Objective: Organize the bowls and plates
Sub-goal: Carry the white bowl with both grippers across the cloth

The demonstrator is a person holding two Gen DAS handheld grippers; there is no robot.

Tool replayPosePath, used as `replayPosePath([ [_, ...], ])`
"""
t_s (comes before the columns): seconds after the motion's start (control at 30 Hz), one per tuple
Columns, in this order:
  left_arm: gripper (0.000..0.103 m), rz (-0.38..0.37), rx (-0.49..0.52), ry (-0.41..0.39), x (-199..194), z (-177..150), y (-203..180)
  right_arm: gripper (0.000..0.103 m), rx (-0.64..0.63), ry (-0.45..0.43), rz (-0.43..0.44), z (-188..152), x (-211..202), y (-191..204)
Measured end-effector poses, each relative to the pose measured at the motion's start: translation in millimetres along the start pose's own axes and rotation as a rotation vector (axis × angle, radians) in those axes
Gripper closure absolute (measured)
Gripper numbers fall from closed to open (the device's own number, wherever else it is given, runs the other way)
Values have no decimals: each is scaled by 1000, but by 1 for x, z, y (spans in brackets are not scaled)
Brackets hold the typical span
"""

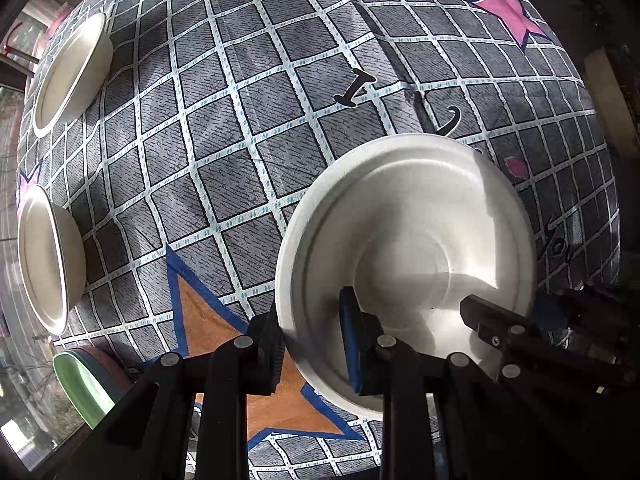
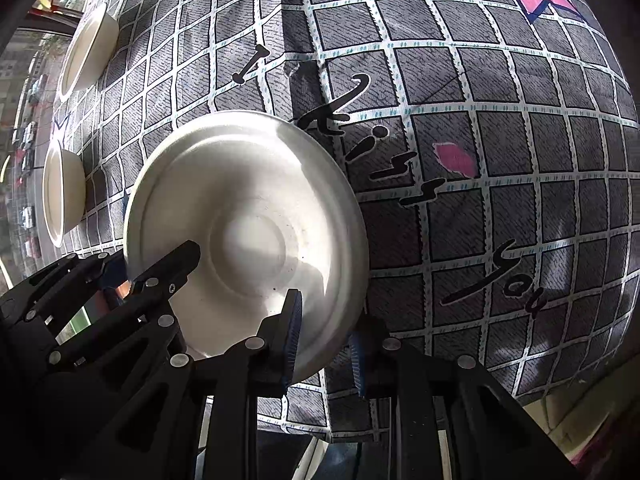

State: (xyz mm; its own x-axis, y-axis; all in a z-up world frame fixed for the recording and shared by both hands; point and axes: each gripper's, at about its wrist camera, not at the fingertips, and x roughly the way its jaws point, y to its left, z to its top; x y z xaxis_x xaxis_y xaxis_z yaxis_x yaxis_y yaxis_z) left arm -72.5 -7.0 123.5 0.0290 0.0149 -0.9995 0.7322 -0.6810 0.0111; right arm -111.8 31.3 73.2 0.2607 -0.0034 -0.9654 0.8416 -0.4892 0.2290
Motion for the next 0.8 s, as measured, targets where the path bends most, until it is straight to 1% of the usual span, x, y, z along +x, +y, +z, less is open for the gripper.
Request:
replayPosePath([
  [0.13, 76, -11, 30, 1, -4, 0, -37, 78, 22, -13, -14, -14, -3, -13],
  [0.2, 76, -18, 45, -2, -7, -2, -46, 78, 34, -20, -21, -18, -7, -25],
  [0.23, 76, -19, 55, -3, -10, 1, -63, 78, 40, -22, -25, -21, -9, -28],
  [0.3, 76, -21, 76, -7, -14, 0, -83, 78, 50, -28, -30, -26, -11, -37],
  [0.33, 76, -21, 87, -9, -15, -1, -91, 78, 56, -30, -31, -27, -14, -48],
  [0.4, 76, -26, 105, -8, -16, 0, -110, 78, 72, -33, -35, -27, -11, -46],
  [0.43, 76, -30, 111, -5, -16, 0, -121, 78, 82, -33, -38, -23, -14, -35],
  [0.47, 76, -33, 117, -3, -16, 1, -130, 78, 91, -34, -40, -26, -15, -36],
  [0.5, 76, -35, 125, -2, -19, 9, -136, 78, 100, -36, -42, -28, -17, -43],
  [0.7, 76, -43, 165, -1, -18, 15, -184, 78, 147, -38, -45, -39, -18, -66],
  [0.77, 74, -38, 170, 2, -16, 16, -200, 78, 155, -34, -46, -43, -17, -73],
  [0.8, 70, -33, 172, 6, -16, 16, -208, 78, 156, -32, -46, -46, -22, -88],
])
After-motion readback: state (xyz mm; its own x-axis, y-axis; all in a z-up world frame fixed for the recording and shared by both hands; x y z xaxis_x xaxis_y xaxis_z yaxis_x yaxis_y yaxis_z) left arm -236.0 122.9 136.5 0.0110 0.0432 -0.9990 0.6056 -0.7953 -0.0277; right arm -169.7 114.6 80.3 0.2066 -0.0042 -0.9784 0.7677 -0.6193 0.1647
